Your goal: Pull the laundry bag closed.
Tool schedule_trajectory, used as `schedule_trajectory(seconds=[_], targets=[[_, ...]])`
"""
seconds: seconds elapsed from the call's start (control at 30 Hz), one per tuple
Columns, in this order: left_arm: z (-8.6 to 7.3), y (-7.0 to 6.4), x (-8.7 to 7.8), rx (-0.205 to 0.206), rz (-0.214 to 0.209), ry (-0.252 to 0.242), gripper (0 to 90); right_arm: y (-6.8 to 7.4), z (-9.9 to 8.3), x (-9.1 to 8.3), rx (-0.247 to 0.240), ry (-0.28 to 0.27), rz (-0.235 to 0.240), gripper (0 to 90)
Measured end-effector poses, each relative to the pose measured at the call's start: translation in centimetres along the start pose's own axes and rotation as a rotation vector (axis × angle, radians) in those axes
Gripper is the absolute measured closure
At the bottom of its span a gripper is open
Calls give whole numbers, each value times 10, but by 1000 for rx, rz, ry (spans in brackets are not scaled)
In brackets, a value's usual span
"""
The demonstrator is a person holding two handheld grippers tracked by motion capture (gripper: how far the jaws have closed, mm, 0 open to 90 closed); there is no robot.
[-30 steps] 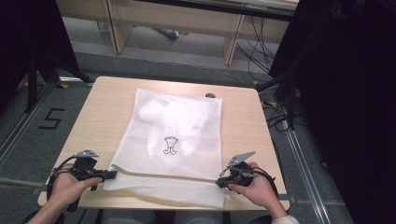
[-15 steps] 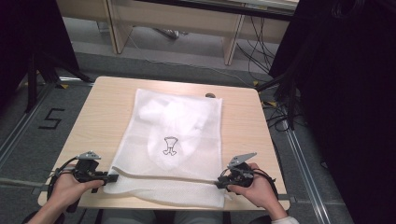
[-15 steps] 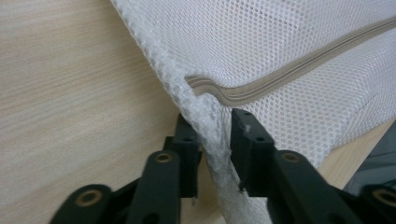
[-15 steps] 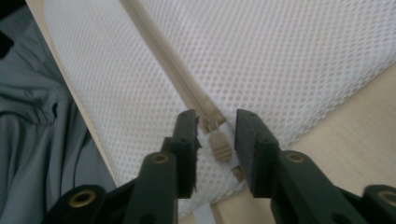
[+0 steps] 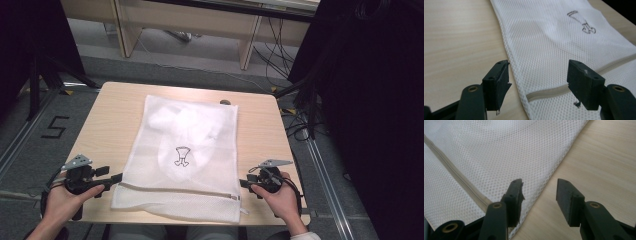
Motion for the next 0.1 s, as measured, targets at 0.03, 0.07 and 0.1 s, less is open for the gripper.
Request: schedule_trajectory(seconds=[0.03, 0.07, 0.1], targets=[[2, 0, -1, 5, 3, -13, 340, 2, 4, 1, 8, -34, 21, 563], [4, 0, -2, 6, 1, -23, 344, 3, 3, 0, 10, -26, 42, 561], [4, 0, -2, 5, 2, -29, 346, 3, 3, 1, 15, -23, 41, 561]])
Point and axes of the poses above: each handheld gripper's, and its own axes: x roughly forward along the jaws, z roughly out of its top, y roughly to its left, the point moved 10 cm from there along x, roughly forward along the jaws, and after that the axes turned 14 degrees about -z, right-handed, at the moved point
